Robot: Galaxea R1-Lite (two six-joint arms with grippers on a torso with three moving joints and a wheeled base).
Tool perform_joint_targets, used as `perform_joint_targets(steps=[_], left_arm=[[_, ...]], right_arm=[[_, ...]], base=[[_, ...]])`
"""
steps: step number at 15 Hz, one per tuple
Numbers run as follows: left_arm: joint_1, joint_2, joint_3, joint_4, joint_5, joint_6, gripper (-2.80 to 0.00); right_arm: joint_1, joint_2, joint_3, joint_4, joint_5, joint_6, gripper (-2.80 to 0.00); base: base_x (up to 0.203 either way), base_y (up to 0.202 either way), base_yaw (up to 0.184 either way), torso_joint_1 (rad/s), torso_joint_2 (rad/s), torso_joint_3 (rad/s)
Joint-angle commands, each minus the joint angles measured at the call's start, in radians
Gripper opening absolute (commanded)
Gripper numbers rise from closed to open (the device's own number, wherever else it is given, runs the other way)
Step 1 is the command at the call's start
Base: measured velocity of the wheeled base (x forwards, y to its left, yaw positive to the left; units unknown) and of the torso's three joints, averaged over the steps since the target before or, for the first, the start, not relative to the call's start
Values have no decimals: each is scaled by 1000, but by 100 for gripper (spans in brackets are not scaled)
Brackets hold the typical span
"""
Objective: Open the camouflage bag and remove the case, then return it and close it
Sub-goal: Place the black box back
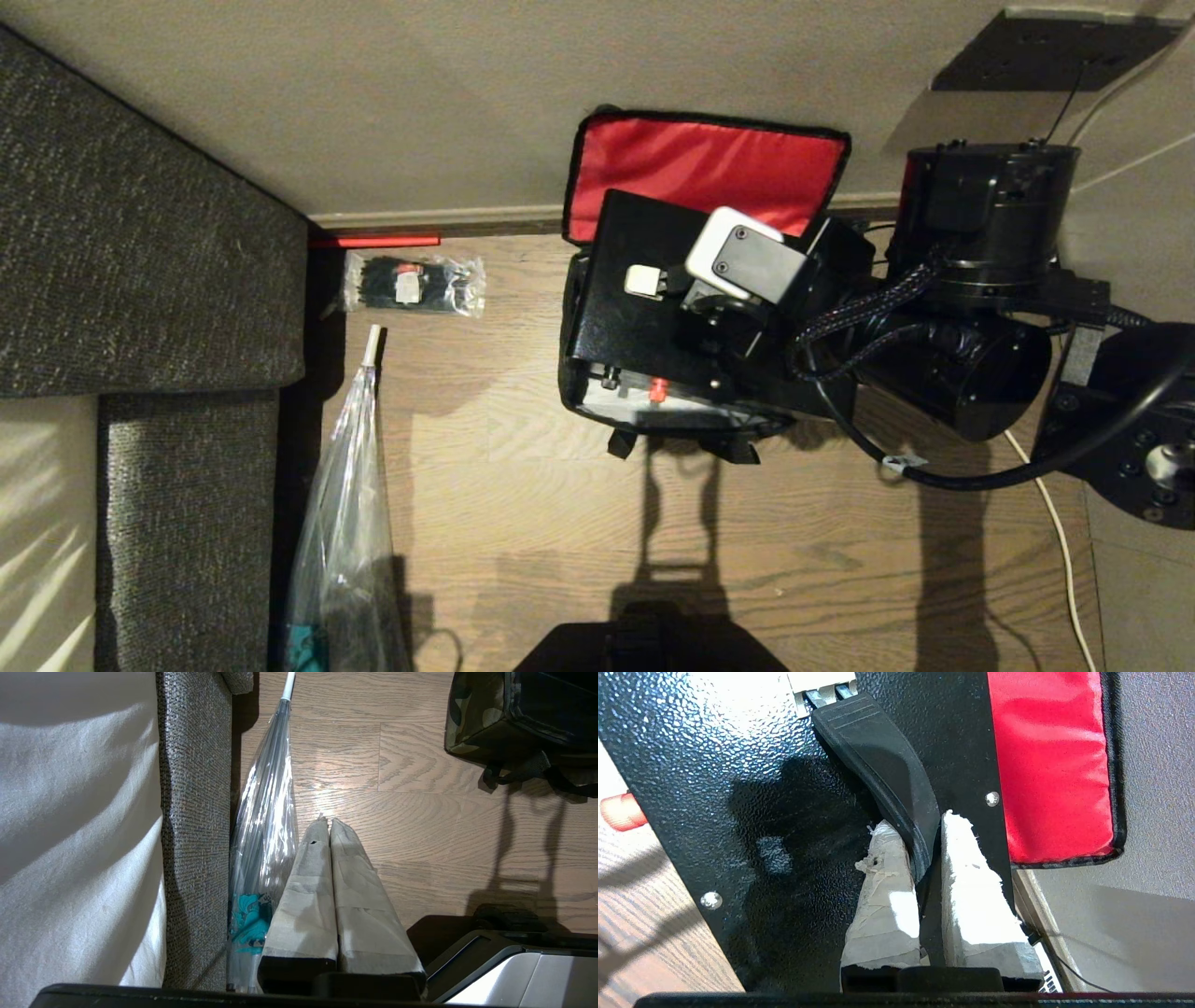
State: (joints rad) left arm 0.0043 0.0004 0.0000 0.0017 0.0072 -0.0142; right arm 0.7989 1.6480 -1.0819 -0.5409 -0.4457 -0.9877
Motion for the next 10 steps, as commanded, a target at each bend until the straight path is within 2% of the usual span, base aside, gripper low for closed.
perform_joint_targets(steps=[1,10], left_arm=[[0,-2,3,0,0,-1,-280],[0,-2,3,0,0,0,-280]], right_arm=[[4,-16,-1,14,-2,-5,-280],[0,3,65,-1,2,1,-280]], base=[[0,0,0,0,0,0],[0,0,0,0,0,0]])
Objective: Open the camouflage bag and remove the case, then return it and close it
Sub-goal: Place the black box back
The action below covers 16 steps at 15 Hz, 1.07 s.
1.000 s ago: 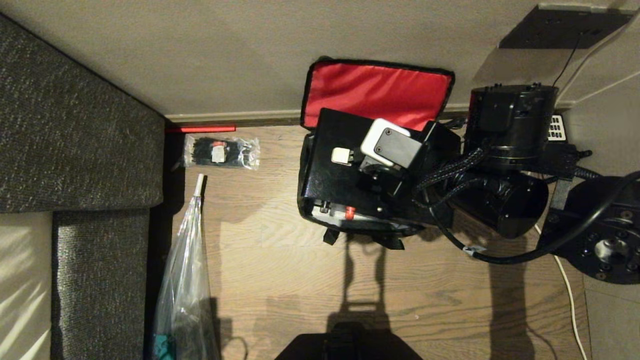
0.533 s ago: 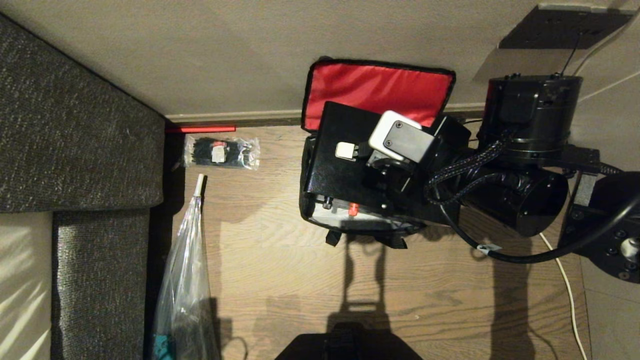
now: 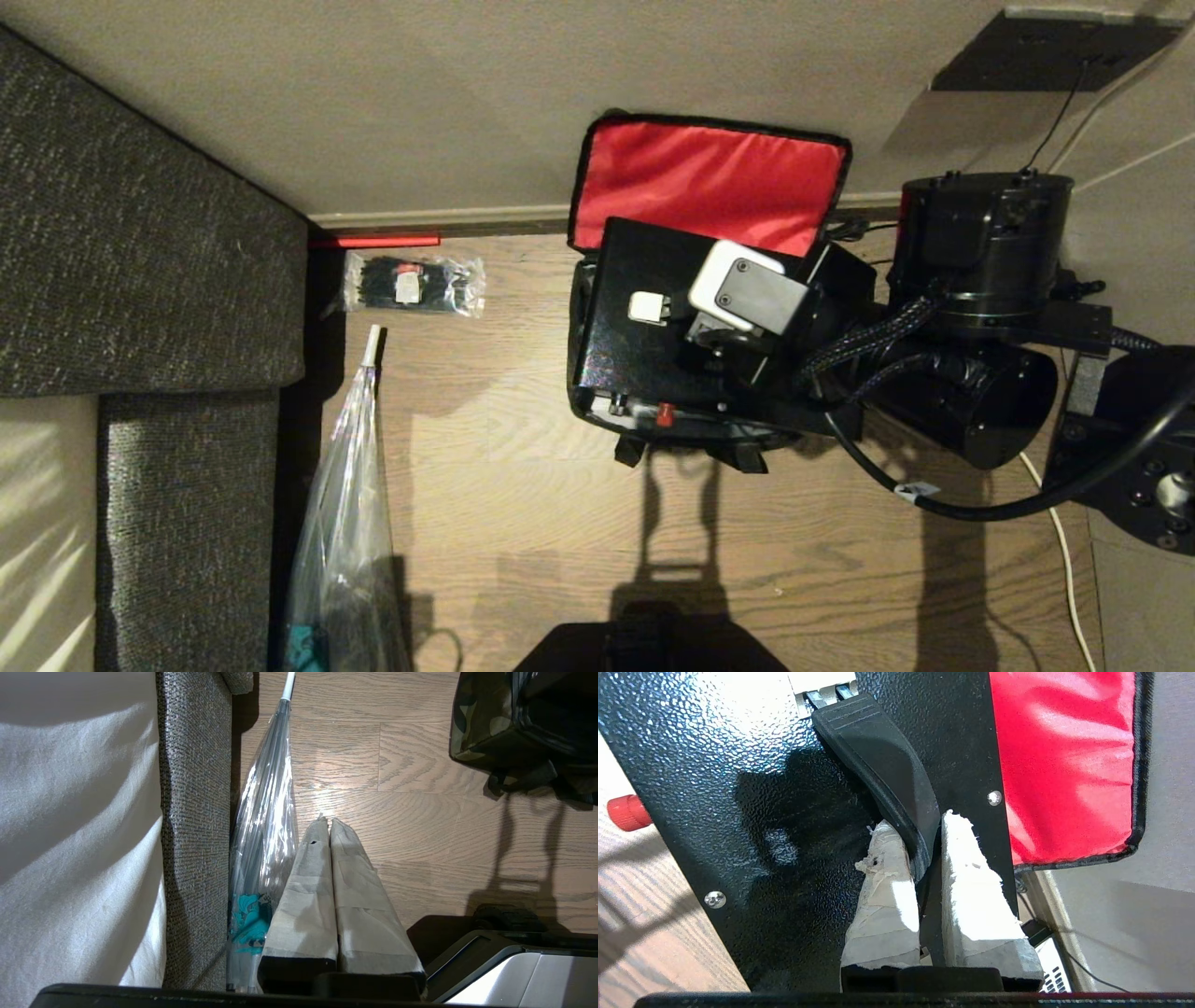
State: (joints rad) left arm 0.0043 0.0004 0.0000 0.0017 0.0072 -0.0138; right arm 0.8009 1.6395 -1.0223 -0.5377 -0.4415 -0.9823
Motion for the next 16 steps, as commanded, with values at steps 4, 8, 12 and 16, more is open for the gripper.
perform_joint_targets(steps=[4,8,12,16], left_arm=[[0,-2,3,0,0,-1,-280],[0,-2,3,0,0,0,-280],[1,-2,3,0,0,0,-280],[0,-2,3,0,0,0,-280]], right_arm=[[-5,53,11,-59,-3,-4,-280],[-24,117,22,-132,-3,-3,-280],[-64,174,29,-185,27,-2,-280],[-88,218,23,-225,41,1,-280]], base=[[0,0,0,0,0,0],[0,0,0,0,0,0],[0,0,0,0,0,0],[0,0,0,0,0,0]])
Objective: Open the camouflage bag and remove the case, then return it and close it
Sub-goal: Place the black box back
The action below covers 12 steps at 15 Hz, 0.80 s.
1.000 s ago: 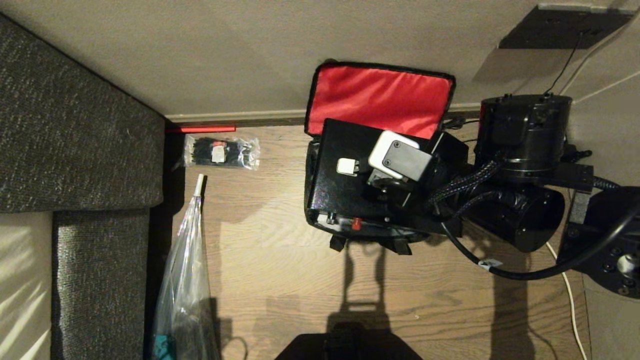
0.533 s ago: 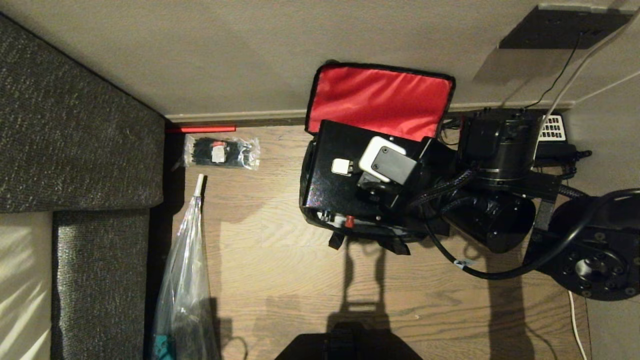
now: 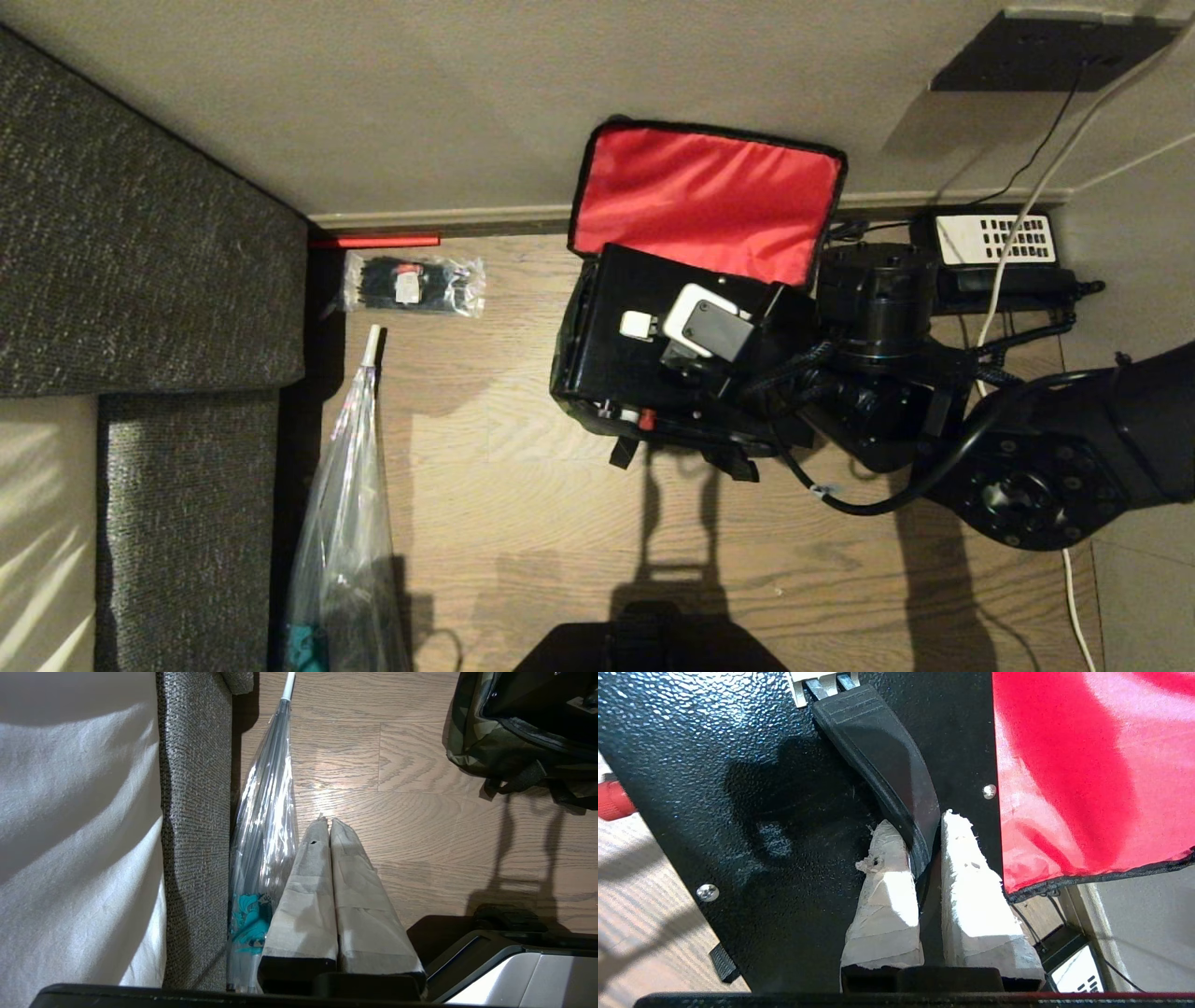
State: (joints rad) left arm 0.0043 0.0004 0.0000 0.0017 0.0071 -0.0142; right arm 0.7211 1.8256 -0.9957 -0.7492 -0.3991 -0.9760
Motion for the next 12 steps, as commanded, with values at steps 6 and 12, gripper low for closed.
perform_joint_targets(steps=[6,12], left_arm=[[0,-2,3,0,1,0,-280],[0,-2,3,0,1,0,-280]], right_arm=[[-47,66,-19,-22,34,-10,-280],[-54,80,-21,-33,34,-12,-280]], base=[[0,0,0,0,0,0],[0,0,0,0,0,0]])
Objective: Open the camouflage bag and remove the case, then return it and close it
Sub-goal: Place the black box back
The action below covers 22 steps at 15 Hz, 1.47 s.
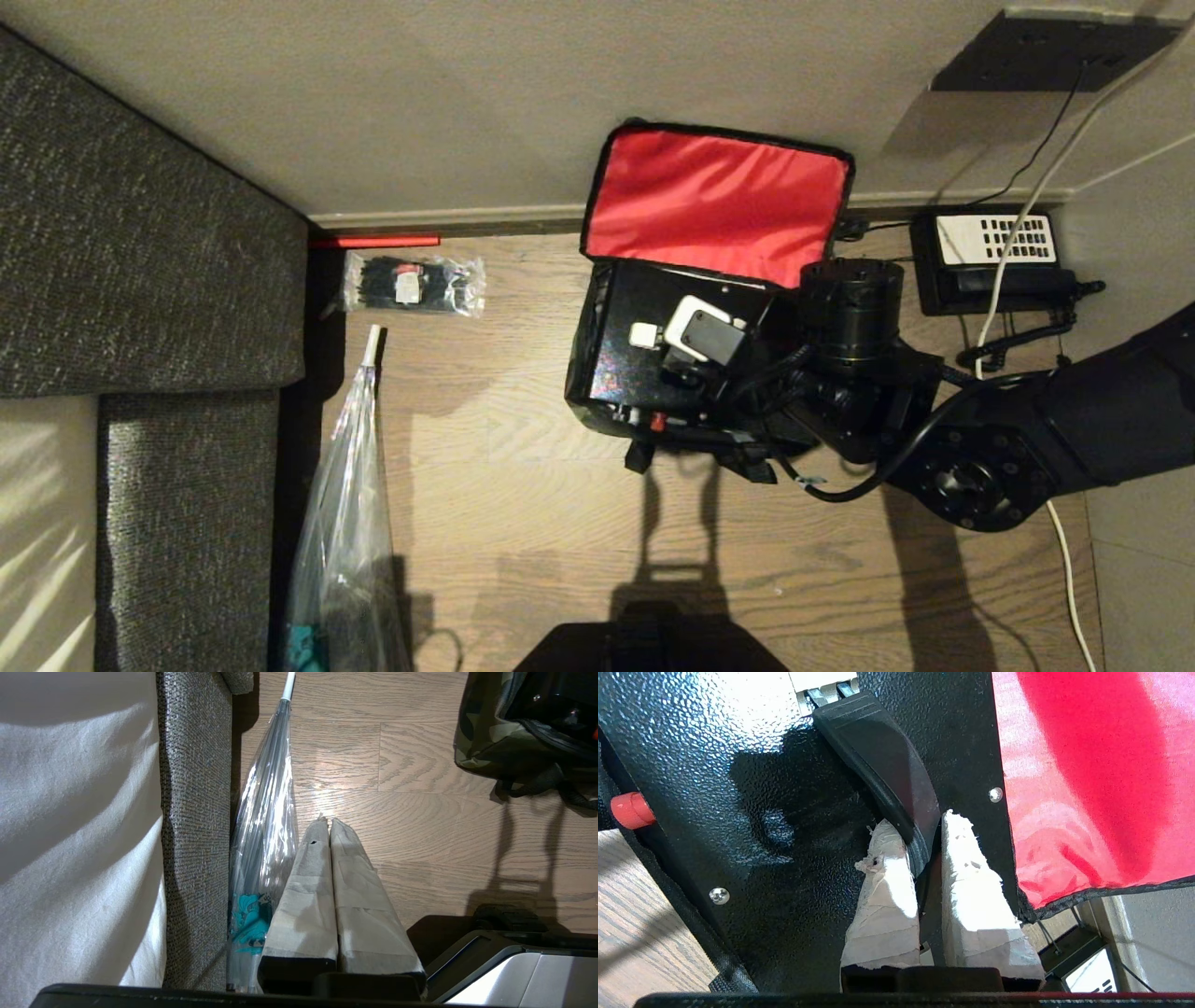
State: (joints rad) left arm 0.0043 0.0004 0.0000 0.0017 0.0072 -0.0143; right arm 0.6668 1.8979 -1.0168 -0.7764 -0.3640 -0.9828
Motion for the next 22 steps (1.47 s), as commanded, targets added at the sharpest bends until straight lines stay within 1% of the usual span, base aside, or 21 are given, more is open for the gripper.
perform_joint_targets(steps=[1,3,7,12,16,17,18,22], left_arm=[[0,-2,3,0,0,0,-280],[0,-2,3,0,0,0,-280],[0,-2,3,0,0,0,-280],[0,-2,3,0,0,0,-280],[0,-2,3,0,0,0,-280],[0,-2,3,0,0,0,-280],[0,-2,3,0,0,0,-280],[0,-2,3,0,0,0,-280]], right_arm=[[0,12,1,-6,-1,-4,-280],[-1,31,0,-7,0,-2,-280],[-5,101,-8,-53,3,-2,-280],[-7,196,-65,-89,10,-5,-280],[-12,226,-86,-98,7,-1,-280],[-12,227,-82,-93,7,0,-43],[-12,221,-71,-86,5,3,0],[-9,147,10,-80,5,7,0]], base=[[0,0,0,0,0,0],[0,0,0,0,0,0],[0,0,0,0,0,0],[0,0,0,0,0,0],[0,0,0,0,0,0],[0,0,0,0,0,0],[0,0,0,0,0,0],[0,0,0,0,0,0]])
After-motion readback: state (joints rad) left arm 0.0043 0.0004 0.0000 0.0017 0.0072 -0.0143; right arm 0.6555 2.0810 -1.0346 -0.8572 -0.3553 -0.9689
